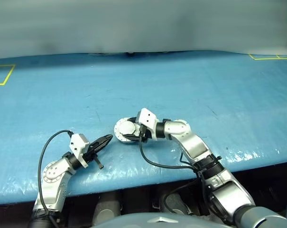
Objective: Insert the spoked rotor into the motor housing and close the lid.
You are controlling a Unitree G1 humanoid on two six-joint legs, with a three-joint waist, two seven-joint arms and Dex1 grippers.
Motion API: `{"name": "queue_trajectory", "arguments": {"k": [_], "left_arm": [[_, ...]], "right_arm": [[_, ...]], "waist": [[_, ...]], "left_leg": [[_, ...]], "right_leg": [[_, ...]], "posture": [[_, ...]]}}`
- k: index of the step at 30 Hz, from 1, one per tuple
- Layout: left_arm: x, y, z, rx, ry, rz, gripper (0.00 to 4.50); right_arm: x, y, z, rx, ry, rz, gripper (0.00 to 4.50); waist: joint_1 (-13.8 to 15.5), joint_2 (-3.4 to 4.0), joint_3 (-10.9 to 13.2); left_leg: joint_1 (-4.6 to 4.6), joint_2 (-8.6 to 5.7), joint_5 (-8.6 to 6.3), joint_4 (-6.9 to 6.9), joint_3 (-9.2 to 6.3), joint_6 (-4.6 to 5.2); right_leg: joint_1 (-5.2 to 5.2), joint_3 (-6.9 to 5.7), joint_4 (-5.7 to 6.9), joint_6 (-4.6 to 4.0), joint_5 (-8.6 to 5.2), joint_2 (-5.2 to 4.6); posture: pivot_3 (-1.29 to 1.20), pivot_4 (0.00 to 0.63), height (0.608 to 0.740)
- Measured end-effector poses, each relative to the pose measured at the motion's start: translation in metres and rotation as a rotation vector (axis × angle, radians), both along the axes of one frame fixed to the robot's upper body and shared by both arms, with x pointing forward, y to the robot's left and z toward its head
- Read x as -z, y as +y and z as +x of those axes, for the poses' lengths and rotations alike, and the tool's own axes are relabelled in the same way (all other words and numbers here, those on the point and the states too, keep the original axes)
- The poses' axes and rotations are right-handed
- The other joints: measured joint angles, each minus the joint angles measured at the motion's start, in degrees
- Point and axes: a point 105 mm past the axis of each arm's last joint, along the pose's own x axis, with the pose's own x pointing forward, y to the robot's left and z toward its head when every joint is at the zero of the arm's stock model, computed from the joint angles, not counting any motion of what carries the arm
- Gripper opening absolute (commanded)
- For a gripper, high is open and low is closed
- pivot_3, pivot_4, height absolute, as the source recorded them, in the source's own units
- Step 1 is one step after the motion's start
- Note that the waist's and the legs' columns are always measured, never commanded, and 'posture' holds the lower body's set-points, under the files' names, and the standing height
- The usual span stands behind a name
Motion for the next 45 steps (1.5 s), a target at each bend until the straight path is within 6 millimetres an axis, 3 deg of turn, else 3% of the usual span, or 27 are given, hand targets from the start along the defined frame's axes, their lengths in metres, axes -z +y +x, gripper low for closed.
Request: {"name": "queue_trajectory", "arguments": {"k": [34, 45], "left_arm": [[0.005, 0.002, -0.002, -0.006, 0.030, 0.004, 0.00], [-0.005, -0.004, 0.031, -0.120, -0.014, -0.039, 0.00]], "right_arm": [[0.003, -0.003, 0.014, -0.085, -0.019, -0.053, 3.00], [0.008, -0.005, 0.015, -0.049, -0.006, -0.046, 3.00]], "waist": [[0.0, 0.03, 0.0], [0.0, 0.07, 0.0]], "left_leg": [[0.17, 0.03, 0.01, 0.03, 0.01, -0.01], [0.90, 0.04, 0.00, -0.02, -0.02, -0.03]], "right_leg": [[0.14, 0.00, 0.06, -0.19, -0.10, -0.01], [0.66, -0.09, -0.06, -0.34, -0.20, -0.09]], "posture": [[0.00, 0.150, 0.740], [0.00, 0.150, 0.740]]}}
